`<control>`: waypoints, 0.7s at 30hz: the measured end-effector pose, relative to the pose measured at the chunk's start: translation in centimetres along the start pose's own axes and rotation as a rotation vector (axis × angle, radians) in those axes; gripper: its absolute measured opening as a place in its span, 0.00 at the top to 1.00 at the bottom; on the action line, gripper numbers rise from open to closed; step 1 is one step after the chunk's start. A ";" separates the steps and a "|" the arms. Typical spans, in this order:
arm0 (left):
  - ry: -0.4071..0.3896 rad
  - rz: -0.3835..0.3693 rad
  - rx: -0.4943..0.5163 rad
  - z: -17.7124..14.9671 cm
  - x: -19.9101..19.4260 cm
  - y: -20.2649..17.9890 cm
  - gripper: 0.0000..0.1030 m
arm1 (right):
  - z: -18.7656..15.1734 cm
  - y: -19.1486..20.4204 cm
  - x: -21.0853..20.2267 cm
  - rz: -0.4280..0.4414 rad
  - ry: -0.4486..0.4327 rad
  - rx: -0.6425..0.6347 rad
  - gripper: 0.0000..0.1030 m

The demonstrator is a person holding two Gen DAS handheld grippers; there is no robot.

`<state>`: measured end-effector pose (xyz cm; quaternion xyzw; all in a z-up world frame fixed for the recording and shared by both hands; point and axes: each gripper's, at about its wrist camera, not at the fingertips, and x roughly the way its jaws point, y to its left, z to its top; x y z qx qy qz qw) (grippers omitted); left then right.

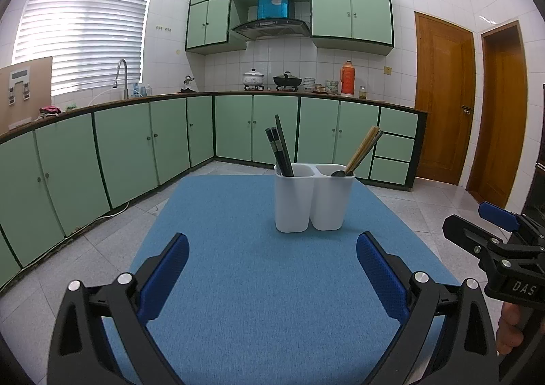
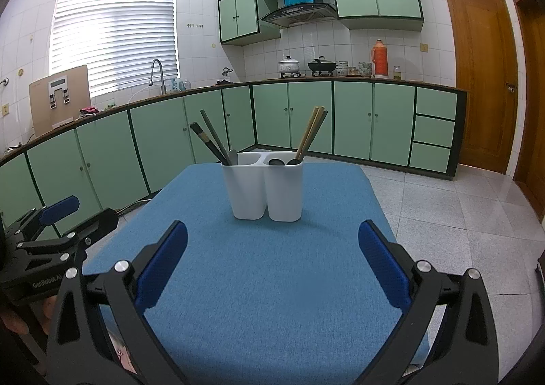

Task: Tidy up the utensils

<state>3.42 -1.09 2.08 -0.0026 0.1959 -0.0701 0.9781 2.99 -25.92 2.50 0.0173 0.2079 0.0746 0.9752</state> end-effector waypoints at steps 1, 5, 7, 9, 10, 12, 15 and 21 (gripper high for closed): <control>0.000 0.000 -0.001 0.0 0.0 0.0 0.06 | 0.0 0.0 0.0 0.001 0.000 0.000 0.05; -0.001 0.001 -0.001 0.0 -0.1 0.0 0.06 | 0.0 0.0 0.0 0.000 0.000 0.000 0.05; -0.001 0.000 -0.001 0.0 -0.1 0.0 0.06 | 0.0 0.0 0.0 0.000 -0.001 0.000 0.05; -0.001 0.001 -0.001 0.0 -0.2 0.0 0.06 | 0.0 0.0 0.0 0.000 0.000 0.001 0.05; -0.001 0.001 -0.001 0.0 -0.2 0.1 0.06 | 0.0 0.0 0.0 0.000 0.001 0.001 0.05; -0.001 0.001 -0.002 0.0 -0.2 0.0 0.06 | 0.0 0.0 0.0 0.000 0.000 0.000 0.05; 0.000 0.001 -0.001 0.0 -0.2 0.0 0.06 | 0.0 0.0 0.0 0.001 0.000 0.001 0.05; 0.000 0.000 0.001 0.0 -0.2 0.0 0.06 | 0.0 0.0 0.1 0.000 0.000 0.001 0.05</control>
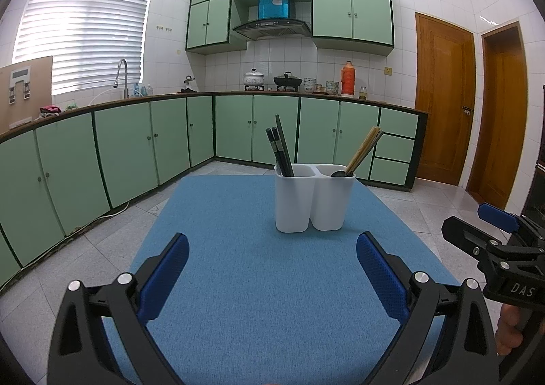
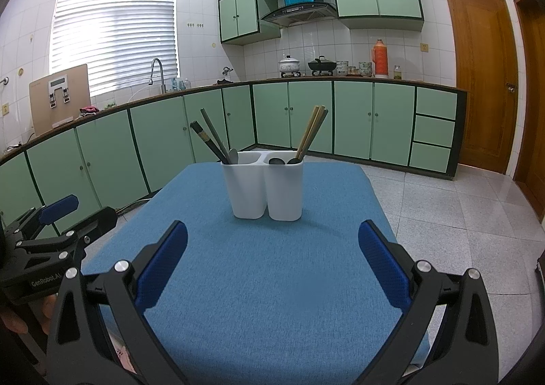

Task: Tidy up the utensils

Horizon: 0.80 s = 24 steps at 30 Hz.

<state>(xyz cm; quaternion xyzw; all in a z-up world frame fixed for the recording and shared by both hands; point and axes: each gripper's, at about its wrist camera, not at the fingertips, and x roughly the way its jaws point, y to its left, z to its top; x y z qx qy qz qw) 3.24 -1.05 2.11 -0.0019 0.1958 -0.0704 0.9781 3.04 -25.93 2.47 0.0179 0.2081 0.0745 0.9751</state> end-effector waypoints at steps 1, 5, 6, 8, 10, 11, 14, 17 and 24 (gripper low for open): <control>0.000 0.001 0.001 -0.1 0.0 -0.1 0.06 | 0.0 0.0 0.0 0.000 0.000 -0.001 0.05; 0.000 0.001 0.001 0.0 0.0 -0.1 0.06 | 0.0 0.0 -0.1 0.000 -0.001 -0.001 0.05; 0.000 0.002 0.002 0.1 0.1 -0.2 0.06 | 0.0 0.0 -0.1 0.000 0.000 -0.001 0.05; 0.000 0.001 0.002 0.1 0.1 -0.2 0.06 | 0.0 0.0 -0.1 0.000 0.000 -0.001 0.05; 0.000 0.002 0.003 0.1 0.1 -0.3 0.06 | 0.0 0.0 0.0 -0.001 0.000 -0.001 0.05; 0.000 0.002 0.003 0.1 0.1 -0.3 0.06 | 0.0 0.0 -0.1 0.000 0.000 0.000 0.05; 0.000 0.002 0.002 0.1 0.1 -0.3 0.06 | 0.0 0.0 0.0 -0.002 0.001 -0.001 0.05; 0.003 0.002 0.000 0.1 0.2 -0.3 0.06 | 0.0 0.0 0.0 -0.001 0.001 -0.002 0.05; 0.005 0.003 -0.003 0.2 0.4 -0.4 0.06 | 0.0 0.0 0.0 -0.001 0.001 -0.001 0.05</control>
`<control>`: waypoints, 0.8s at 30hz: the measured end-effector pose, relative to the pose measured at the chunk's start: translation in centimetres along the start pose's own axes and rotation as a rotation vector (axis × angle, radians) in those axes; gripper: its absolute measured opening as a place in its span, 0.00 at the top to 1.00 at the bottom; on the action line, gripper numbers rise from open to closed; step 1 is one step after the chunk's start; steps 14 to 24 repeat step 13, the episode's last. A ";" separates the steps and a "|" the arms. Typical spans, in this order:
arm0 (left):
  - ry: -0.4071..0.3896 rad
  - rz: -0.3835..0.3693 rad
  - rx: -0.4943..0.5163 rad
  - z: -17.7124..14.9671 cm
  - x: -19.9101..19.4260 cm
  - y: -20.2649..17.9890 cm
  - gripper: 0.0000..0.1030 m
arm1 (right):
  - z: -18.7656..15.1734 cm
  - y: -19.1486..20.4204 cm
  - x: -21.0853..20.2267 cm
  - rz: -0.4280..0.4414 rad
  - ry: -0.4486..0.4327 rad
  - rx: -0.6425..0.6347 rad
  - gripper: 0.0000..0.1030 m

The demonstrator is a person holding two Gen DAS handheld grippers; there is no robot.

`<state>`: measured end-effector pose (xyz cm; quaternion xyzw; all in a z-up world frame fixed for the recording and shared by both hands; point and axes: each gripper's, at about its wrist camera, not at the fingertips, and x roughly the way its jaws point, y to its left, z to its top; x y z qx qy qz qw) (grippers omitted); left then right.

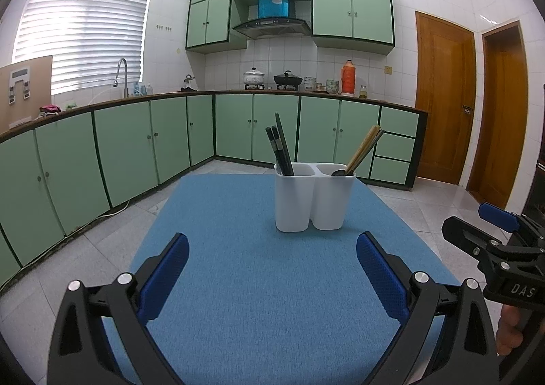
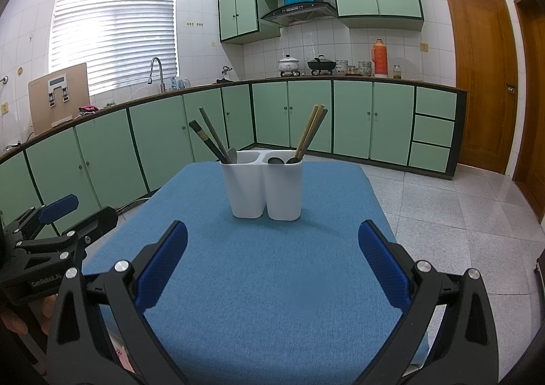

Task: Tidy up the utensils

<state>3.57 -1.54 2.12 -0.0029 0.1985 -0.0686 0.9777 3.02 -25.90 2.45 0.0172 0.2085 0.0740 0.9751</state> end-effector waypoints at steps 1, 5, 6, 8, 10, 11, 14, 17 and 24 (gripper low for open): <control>0.000 0.000 0.000 0.0 0.0 0.0 0.06 | 0.0 0.0 0.0 0.000 0.000 0.000 0.05; 0.001 -0.001 0.000 0.0 0.0 0.0 0.06 | 0.0 0.0 0.0 0.000 0.000 0.000 0.05; 0.001 0.000 0.002 0.0 0.0 0.0 0.06 | 0.0 0.0 0.0 0.000 0.000 0.000 0.05; 0.001 0.003 0.002 0.0 0.1 0.0 0.06 | 0.0 0.0 0.0 0.000 0.000 0.000 0.05; 0.003 0.003 0.003 0.0 0.2 0.0 0.06 | -0.1 0.0 0.0 0.000 -0.001 0.001 0.05; 0.004 0.004 0.003 0.0 0.2 0.0 0.06 | -0.1 0.0 0.1 -0.001 -0.001 0.001 0.05; 0.004 0.004 0.003 0.0 0.2 0.0 0.06 | -0.1 0.0 0.1 -0.001 0.000 0.002 0.05; 0.004 0.004 0.003 0.0 0.2 0.0 0.06 | -0.1 0.0 0.1 -0.001 0.000 0.002 0.05; 0.004 0.004 0.003 0.0 0.2 0.0 0.06 | -0.1 0.0 0.1 -0.001 0.000 0.002 0.05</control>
